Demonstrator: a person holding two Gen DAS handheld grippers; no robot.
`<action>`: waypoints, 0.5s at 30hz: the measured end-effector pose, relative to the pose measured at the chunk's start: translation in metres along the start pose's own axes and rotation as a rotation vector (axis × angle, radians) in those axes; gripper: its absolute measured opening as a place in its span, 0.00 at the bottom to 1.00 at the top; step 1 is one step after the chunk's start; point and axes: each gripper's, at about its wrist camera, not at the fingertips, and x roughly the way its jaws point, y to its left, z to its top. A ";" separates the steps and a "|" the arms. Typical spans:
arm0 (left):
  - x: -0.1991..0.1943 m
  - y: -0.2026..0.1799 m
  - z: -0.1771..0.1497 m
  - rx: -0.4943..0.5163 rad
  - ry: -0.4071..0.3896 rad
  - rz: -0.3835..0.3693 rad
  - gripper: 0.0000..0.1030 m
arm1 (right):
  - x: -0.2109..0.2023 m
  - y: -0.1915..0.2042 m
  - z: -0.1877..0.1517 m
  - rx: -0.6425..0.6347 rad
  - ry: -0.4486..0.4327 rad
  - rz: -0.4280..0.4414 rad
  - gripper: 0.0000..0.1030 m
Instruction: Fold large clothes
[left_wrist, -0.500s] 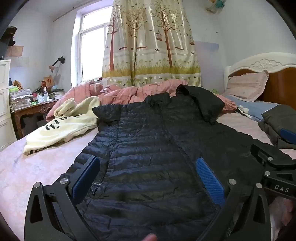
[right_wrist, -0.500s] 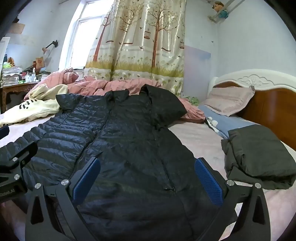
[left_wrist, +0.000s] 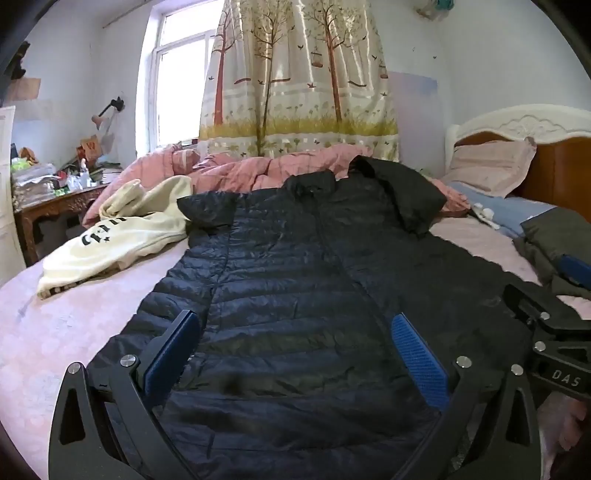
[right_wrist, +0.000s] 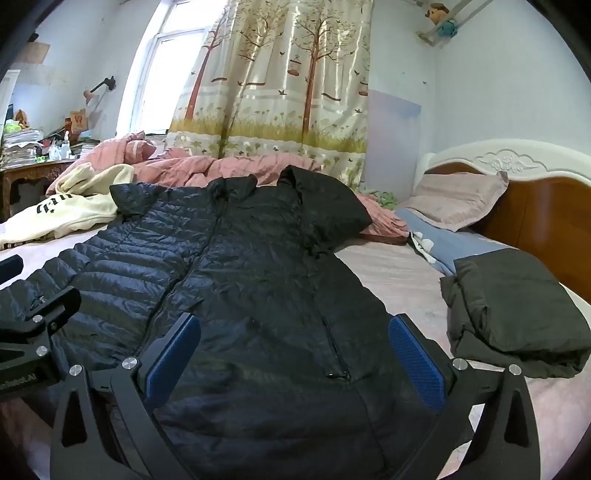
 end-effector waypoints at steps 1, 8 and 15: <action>0.000 0.001 0.000 -0.001 0.001 -0.005 1.00 | 0.000 0.000 0.000 -0.001 0.000 0.002 1.00; -0.002 -0.005 0.001 0.017 -0.009 0.016 1.00 | 0.001 0.001 -0.001 -0.001 0.002 0.001 1.00; -0.003 -0.005 0.000 0.014 -0.015 0.027 1.00 | 0.003 0.000 -0.001 0.007 -0.001 -0.004 1.00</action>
